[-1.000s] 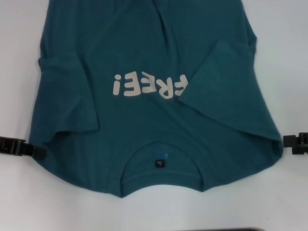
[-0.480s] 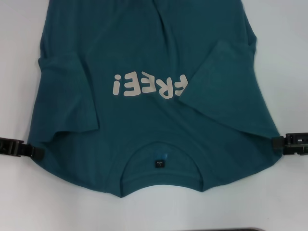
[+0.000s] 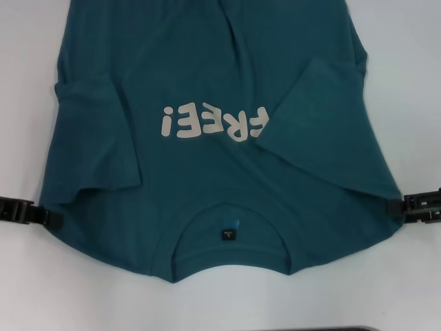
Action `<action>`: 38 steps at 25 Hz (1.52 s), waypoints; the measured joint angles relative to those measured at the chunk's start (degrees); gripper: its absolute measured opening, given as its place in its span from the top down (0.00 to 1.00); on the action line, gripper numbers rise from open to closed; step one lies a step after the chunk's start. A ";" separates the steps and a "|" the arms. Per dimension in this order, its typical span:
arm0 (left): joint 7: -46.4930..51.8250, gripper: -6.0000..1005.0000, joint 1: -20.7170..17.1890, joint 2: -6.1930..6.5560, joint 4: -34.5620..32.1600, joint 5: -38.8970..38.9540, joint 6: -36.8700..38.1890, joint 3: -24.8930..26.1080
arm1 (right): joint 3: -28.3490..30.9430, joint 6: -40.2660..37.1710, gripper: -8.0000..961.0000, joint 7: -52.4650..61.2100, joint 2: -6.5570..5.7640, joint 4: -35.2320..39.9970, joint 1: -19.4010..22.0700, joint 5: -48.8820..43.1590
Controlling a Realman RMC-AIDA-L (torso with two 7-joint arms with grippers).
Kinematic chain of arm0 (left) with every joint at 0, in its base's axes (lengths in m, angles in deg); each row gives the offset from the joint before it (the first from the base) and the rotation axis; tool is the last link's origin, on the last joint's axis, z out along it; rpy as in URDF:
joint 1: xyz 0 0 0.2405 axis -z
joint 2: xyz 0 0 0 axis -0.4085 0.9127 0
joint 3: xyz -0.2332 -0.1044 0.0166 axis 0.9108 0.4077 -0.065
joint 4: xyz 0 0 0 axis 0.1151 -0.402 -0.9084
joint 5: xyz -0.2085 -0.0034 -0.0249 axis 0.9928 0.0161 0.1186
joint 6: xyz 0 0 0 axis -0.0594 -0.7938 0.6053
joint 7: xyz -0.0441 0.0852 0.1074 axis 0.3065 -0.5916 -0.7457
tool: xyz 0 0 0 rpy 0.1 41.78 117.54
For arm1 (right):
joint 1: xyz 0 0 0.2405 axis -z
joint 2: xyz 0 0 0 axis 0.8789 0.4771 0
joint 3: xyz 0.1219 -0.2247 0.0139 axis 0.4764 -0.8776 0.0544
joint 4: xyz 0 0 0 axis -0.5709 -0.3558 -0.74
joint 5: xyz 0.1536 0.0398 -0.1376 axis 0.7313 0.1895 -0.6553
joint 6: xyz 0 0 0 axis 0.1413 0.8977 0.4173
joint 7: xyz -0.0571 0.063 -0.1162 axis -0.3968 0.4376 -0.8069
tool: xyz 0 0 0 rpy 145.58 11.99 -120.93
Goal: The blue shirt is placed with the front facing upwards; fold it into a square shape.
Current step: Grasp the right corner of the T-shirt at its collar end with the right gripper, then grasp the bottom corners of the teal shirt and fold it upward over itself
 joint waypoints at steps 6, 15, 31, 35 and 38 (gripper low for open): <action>0.00 0.96 0.09 0.18 0.08 0.12 0.03 -0.22 | -0.59 0.67 0.32 2.70 0.45 0.20 -1.56 -2.75; -0.09 0.96 0.09 0.49 0.19 0.32 0.02 -0.24 | -0.13 1.12 0.58 4.41 0.30 0.62 -1.71 -2.89; 0.27 0.95 0.46 0.61 0.06 -0.13 2.76 -0.18 | 3.66 -0.16 0.97 -1.69 0.37 0.62 0.57 -2.32; 0.23 0.96 -0.49 0.63 0.12 0.08 4.56 0.17 | 6.78 -1.23 0.97 -5.05 0.35 0.62 1.92 -2.24; 0.16 0.96 -1.07 0.75 0.09 0.32 5.10 1.06 | 8.71 -1.99 0.96 -7.04 0.21 0.62 2.79 -2.22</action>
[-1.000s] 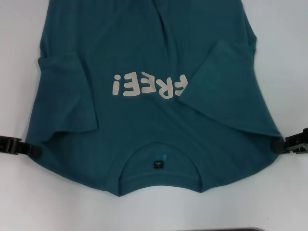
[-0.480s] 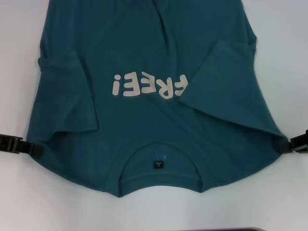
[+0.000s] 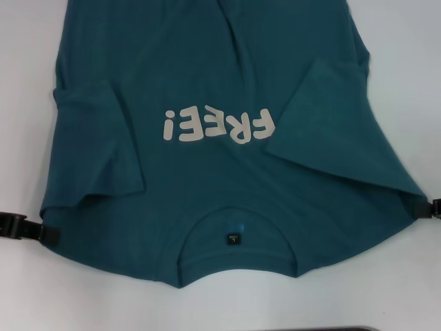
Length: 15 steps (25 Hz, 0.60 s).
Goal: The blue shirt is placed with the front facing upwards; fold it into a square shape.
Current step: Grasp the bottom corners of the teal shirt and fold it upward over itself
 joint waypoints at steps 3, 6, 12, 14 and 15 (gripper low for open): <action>-0.19 0.96 -0.68 0.04 0.05 0.03 0.66 0.90 | 1.45 -0.90 0.96 -1.43 -0.16 0.00 0.64 0.01; -0.98 0.96 -1.33 -0.02 0.03 0.08 1.95 2.46 | 2.32 -1.87 0.96 -2.44 -0.23 0.00 1.42 0.01; -3.58 0.95 -3.66 -0.76 -0.39 0.42 4.43 3.88 | 4.07 -2.73 0.95 -4.74 -0.34 0.00 3.42 0.01; -4.06 0.95 -4.22 -0.93 -0.52 0.52 4.80 4.12 | 4.16 -2.86 0.95 -5.37 -0.34 0.00 3.89 0.01; -4.31 0.95 -4.57 -1.02 -0.62 0.56 4.94 4.23 | 4.16 -2.95 0.95 -5.69 -0.30 0.00 4.13 0.01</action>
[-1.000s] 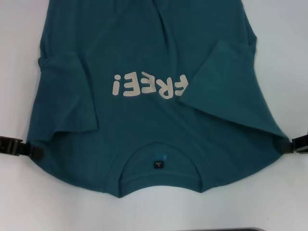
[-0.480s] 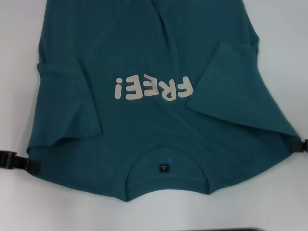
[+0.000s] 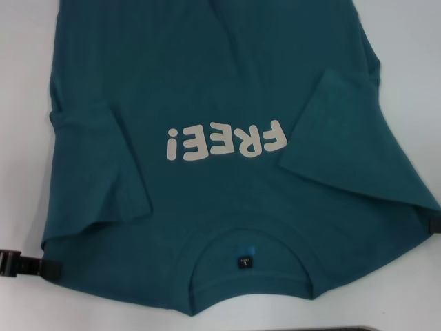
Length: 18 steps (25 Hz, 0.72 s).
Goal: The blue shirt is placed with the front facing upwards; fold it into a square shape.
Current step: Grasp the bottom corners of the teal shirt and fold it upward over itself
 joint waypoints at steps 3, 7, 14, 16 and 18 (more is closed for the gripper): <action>-0.48 0.96 -1.02 -0.11 -0.34 0.03 0.11 0.08 | 0.13 -0.10 0.95 -0.75 0.19 -0.01 0.85 -0.01; -1.08 0.95 -2.30 -0.30 -0.56 0.18 0.26 0.25 | 0.90 -0.20 0.95 -1.77 0.40 -0.15 2.14 -0.01; -1.70 0.95 -2.59 -0.16 -1.13 0.23 0.72 1.44 | 2.62 -0.89 0.94 -3.39 0.57 -0.29 4.26 -0.01; -1.79 0.95 -2.61 -0.08 -1.34 0.23 0.79 1.55 | 3.30 -1.27 0.94 -3.69 0.60 -0.20 4.96 0.00; -1.84 0.95 -2.71 -0.08 -1.35 0.23 0.83 1.55 | 4.00 -1.61 0.94 -4.01 0.60 -0.09 5.63 -0.01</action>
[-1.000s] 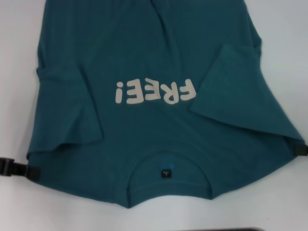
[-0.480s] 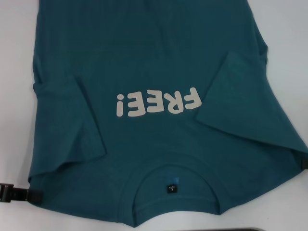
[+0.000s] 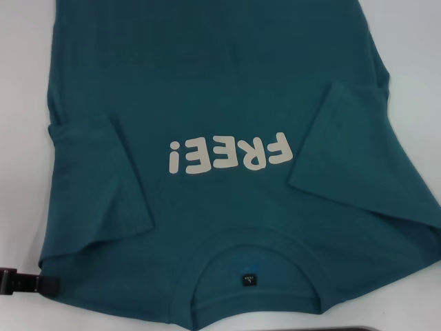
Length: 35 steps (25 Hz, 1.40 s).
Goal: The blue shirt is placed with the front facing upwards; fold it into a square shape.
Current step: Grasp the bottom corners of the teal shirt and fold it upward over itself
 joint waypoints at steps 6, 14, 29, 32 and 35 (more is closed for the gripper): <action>-0.35 0.95 -0.39 -0.08 0.00 -0.01 0.12 0.09 | 1.25 -0.68 0.93 -0.52 -0.37 0.04 0.99 -0.02; -0.88 0.96 -0.86 -0.09 0.00 -0.06 0.25 0.94 | 1.87 -0.94 0.93 -0.59 -0.65 0.09 0.75 -0.03; -0.88 0.95 5.17 1.05 -0.74 6.75 -0.31 2.08 | 5.54 -1.05 0.92 -0.60 -1.82 0.09 -3.51 1.71; -0.73 0.95 7.85 1.74 -2.93 8.01 -2.66 2.35 | 5.59 0.14 0.91 -0.43 -1.90 0.09 -5.18 2.95; -0.48 0.96 10.98 2.55 -5.73 8.95 -5.41 2.48 | 5.61 1.55 0.91 0.00 -1.90 0.09 -7.58 4.12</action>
